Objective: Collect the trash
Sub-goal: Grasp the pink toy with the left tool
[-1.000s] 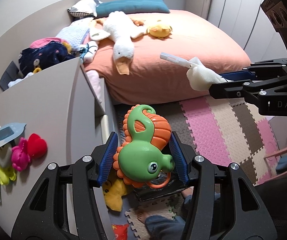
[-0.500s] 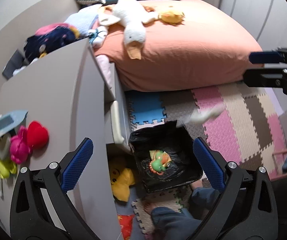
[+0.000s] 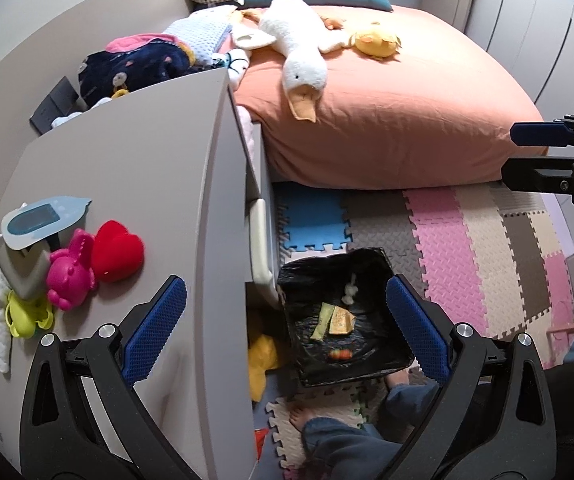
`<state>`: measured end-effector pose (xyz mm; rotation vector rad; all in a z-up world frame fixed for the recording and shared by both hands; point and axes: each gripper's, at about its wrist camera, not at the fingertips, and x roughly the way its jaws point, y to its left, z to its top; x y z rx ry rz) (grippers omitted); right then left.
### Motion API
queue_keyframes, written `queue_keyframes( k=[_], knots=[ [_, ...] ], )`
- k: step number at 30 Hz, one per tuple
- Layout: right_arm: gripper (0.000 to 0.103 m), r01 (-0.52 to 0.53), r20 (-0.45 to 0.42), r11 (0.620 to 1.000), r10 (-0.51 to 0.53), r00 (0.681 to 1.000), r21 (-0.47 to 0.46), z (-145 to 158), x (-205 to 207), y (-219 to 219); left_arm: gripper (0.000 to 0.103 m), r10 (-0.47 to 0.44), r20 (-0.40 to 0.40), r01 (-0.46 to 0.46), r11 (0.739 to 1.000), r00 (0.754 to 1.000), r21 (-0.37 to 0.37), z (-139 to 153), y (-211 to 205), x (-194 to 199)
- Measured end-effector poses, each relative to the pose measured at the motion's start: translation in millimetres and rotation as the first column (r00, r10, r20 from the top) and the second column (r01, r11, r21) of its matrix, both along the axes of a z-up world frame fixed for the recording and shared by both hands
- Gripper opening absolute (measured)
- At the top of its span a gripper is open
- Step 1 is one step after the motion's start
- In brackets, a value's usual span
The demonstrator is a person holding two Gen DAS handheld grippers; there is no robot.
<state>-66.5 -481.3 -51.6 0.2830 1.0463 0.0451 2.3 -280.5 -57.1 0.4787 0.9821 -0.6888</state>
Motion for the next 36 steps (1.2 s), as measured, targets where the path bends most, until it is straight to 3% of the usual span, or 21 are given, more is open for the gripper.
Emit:
queue_keyframes(
  k=[8,17,26,34,36],
  knots=[
    [0.076,-0.042,0.015,0.999,0.042,0.999,0.016,1.8,16.6,18.1,0.096,0.06,0.011,-0.06,0.998,0.998,-0.002,3.6,19.6,12.6],
    [0.076,-0.11,0.042,0.993,0.108,0.993,0.043,6.1,44.9,47.7,0.096,0.19,0.014,-0.19,0.981,0.982,-0.03,7.9,58.3,35.5],
    [0.076,-0.18,0.063,0.983,0.178,0.982,0.041,13.3,72.8,73.6,0.096,0.364,0.014,-0.36,0.925,0.931,-0.124,17.8,99.0,65.4],
    [0.076,-0.23,0.056,0.972,0.228,0.972,0.038,13.0,91.9,89.5,0.062,0.443,-0.042,-0.444,0.884,0.896,-0.144,9.5,118.6,93.0],
    [0.076,-0.241,0.053,0.97,0.239,0.97,0.036,12.8,95.8,94.1,0.059,0.448,-0.056,-0.452,0.881,0.892,-0.14,5.1,120.9,98.4]
  ],
)
